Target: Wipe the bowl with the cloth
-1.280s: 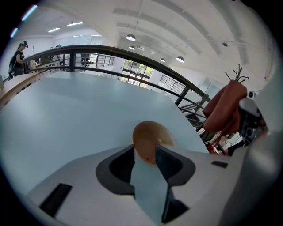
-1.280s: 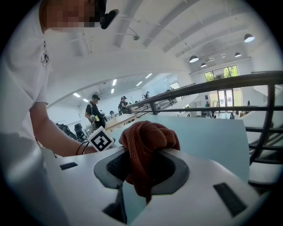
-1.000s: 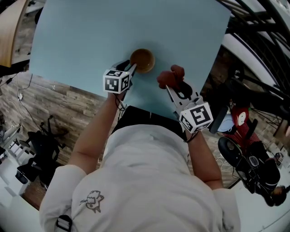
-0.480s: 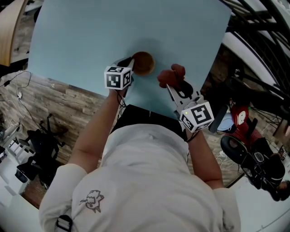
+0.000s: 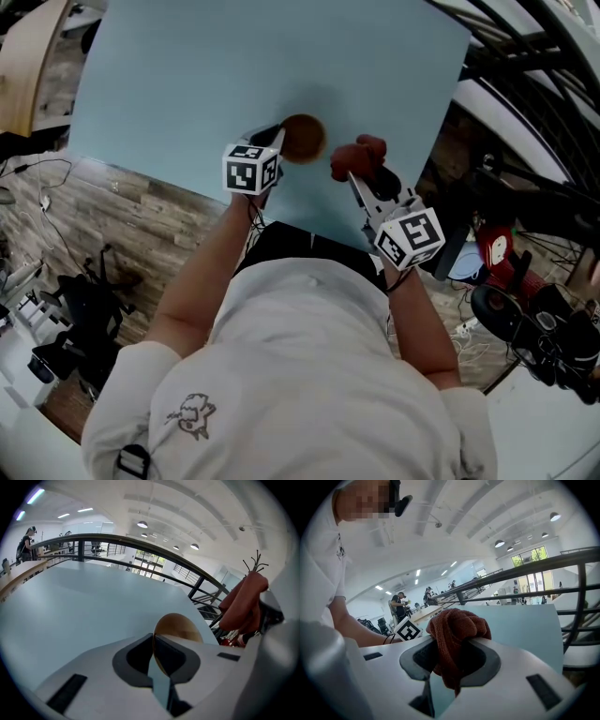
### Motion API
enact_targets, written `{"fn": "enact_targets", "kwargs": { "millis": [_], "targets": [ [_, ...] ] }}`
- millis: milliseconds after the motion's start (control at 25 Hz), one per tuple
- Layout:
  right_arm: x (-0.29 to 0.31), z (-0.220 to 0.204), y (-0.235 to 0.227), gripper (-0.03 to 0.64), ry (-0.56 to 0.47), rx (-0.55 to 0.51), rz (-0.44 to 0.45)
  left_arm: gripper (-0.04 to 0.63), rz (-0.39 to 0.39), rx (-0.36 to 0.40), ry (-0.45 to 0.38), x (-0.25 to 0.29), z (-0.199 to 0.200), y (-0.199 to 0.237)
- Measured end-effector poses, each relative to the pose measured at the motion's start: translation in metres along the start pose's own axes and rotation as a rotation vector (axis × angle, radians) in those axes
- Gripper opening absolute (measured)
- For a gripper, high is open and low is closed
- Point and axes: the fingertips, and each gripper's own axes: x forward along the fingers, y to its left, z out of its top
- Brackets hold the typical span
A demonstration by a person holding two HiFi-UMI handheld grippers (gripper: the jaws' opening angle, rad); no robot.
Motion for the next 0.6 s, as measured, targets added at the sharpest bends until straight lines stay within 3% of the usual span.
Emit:
{"fn": "enact_targets", "kwargs": {
  "millis": [320, 600],
  "targets": [
    [-0.012, 0.024, 0.018, 0.124, -0.049, -0.058, 0.006, 0.025, -0.06, 0.039, -0.115, -0.036, 0.043, -0.053],
    [-0.005, 0.068, 0.039, 0.124, -0.084, -0.207, -0.066, 0.025, -0.07, 0.137, -0.24, -0.078, 0.093, -0.087]
  ]
}}
